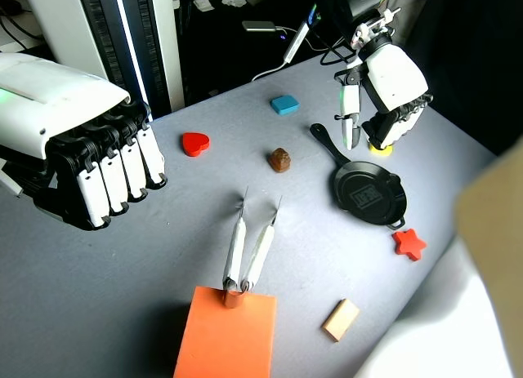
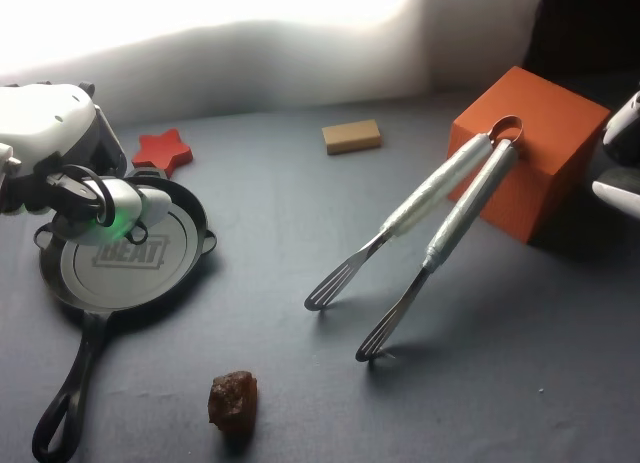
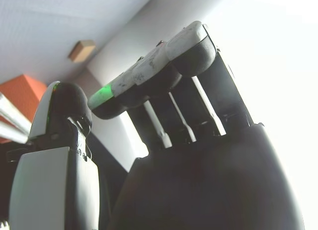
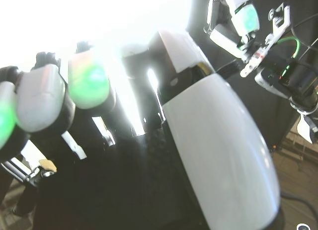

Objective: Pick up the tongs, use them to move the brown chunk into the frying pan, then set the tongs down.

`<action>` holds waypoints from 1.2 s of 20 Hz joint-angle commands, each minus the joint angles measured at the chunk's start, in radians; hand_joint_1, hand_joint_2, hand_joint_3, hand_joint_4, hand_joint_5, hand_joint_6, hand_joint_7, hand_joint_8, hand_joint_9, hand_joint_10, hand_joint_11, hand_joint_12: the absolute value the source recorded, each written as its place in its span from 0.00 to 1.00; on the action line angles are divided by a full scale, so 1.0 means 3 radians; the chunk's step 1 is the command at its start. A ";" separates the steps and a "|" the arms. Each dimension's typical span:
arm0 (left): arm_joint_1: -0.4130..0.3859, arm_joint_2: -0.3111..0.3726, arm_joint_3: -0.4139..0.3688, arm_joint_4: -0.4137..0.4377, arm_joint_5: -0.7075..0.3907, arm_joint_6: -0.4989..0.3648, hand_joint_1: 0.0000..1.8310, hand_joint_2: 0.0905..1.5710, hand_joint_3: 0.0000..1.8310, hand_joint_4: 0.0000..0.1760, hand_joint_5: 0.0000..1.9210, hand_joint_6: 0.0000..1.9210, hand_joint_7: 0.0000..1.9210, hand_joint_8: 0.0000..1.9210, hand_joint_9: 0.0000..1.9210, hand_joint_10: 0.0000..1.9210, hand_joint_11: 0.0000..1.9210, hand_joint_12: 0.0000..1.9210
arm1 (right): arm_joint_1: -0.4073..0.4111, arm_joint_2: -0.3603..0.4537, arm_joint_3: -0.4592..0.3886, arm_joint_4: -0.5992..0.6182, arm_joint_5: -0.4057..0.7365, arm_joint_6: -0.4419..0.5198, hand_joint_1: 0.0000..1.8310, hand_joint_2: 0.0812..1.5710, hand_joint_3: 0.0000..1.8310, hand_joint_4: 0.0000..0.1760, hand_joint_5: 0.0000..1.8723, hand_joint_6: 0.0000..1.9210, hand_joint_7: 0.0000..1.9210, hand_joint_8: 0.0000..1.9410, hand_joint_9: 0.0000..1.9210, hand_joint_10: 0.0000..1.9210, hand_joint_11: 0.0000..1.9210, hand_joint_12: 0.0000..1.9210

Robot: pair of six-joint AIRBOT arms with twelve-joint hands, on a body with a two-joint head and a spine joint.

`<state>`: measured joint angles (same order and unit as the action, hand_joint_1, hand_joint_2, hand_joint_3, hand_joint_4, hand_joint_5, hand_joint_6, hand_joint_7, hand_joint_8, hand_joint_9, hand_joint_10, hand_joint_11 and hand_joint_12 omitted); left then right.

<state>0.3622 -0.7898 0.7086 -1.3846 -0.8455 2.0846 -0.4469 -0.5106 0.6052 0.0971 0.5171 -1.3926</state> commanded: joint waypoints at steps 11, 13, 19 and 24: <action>0.0000 0.0012 0.0060 0.0170 -0.0199 -0.0015 0.00 0.77 0.00 0.06 0.02 0.01 0.02 0.00 0.01 0.03 0.00 0.11 | 0.0119 -0.0057 0.0038 -0.0492 0.0122 0.0293 0.35 0.61 0.00 0.00 0.00 0.00 0.01 0.00 0.01 0.00 0.00 0.06; 0.0006 0.0013 0.0054 0.0170 -0.0199 -0.0005 0.00 0.76 0.00 0.06 0.03 0.01 0.02 0.00 0.01 0.02 0.00 0.08 | 0.0224 -0.0129 0.0105 -0.0491 -0.0083 0.0296 0.41 0.56 0.00 0.00 0.00 0.00 0.00 0.00 0.01 0.00 0.00 0.09; 0.0101 0.0020 0.0093 0.0160 0.0138 0.0159 0.00 0.77 0.00 0.04 0.04 0.01 0.03 0.01 0.02 0.01 0.00 0.10 | 0.0631 -0.0324 0.0224 -0.0396 -0.0902 0.0284 0.48 0.53 0.00 0.00 0.00 0.00 0.00 0.00 0.01 0.00 0.00 0.10; 0.0125 0.0020 0.0134 0.0118 0.0036 0.0108 0.03 0.78 0.00 0.10 0.03 0.00 0.04 0.00 0.04 0.01 0.00 0.22 | 0.1169 -0.0811 0.0596 -0.0121 -0.1705 0.0313 0.50 0.53 0.00 0.00 0.00 0.00 0.02 0.00 0.01 0.00 0.00 0.08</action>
<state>0.4042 -0.7933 0.7441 -1.4078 -0.7738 2.1181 -0.1085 -0.7689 0.7906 0.0578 -0.0650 -1.3014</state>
